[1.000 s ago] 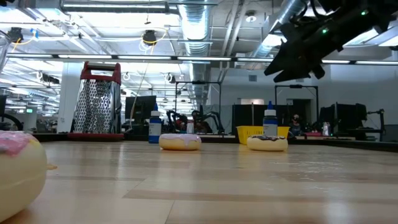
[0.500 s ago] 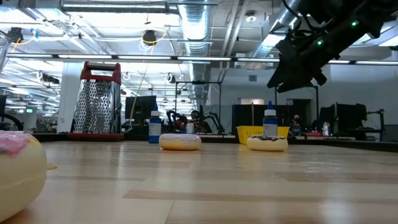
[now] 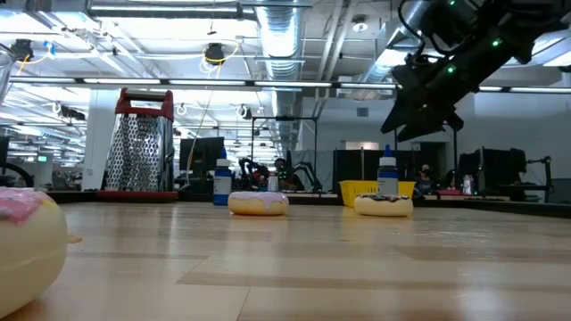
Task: Pick & Place Food Item
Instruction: Put the right blue food coloring bottle into the transparent bin
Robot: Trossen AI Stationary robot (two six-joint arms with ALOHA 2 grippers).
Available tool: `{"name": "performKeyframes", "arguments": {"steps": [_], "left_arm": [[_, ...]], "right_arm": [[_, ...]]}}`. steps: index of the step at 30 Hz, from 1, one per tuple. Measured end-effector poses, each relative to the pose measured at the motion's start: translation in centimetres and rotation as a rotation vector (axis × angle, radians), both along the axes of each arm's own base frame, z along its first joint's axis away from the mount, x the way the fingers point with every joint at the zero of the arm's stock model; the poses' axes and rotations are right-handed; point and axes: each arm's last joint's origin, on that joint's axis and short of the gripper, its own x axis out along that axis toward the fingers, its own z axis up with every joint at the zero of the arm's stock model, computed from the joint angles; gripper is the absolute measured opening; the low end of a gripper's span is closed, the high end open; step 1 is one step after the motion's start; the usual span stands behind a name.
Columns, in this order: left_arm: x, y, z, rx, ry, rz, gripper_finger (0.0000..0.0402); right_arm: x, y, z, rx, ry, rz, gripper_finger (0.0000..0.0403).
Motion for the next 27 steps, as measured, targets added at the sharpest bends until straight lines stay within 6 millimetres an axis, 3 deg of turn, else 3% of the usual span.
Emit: {"name": "performKeyframes", "arguments": {"steps": [11, 21, 27], "left_arm": [[0.0, 0.0, 0.0, 0.001, -0.004, -0.008, 0.0154], [0.0, 0.0, 0.0, 0.002, -0.004, -0.009, 0.0154], [0.0, 0.0, 0.0, 0.002, -0.004, -0.010, 0.0154]], "right_arm": [[1.3, -0.8, -2.8, 0.028, 0.130, 0.007, 0.0235], [2.9, -2.2, -4.6, 0.005, 0.133, -0.014, 0.0235], [3.1, -2.4, -6.0, 0.017, 0.192, -0.028, 0.0206]]}}
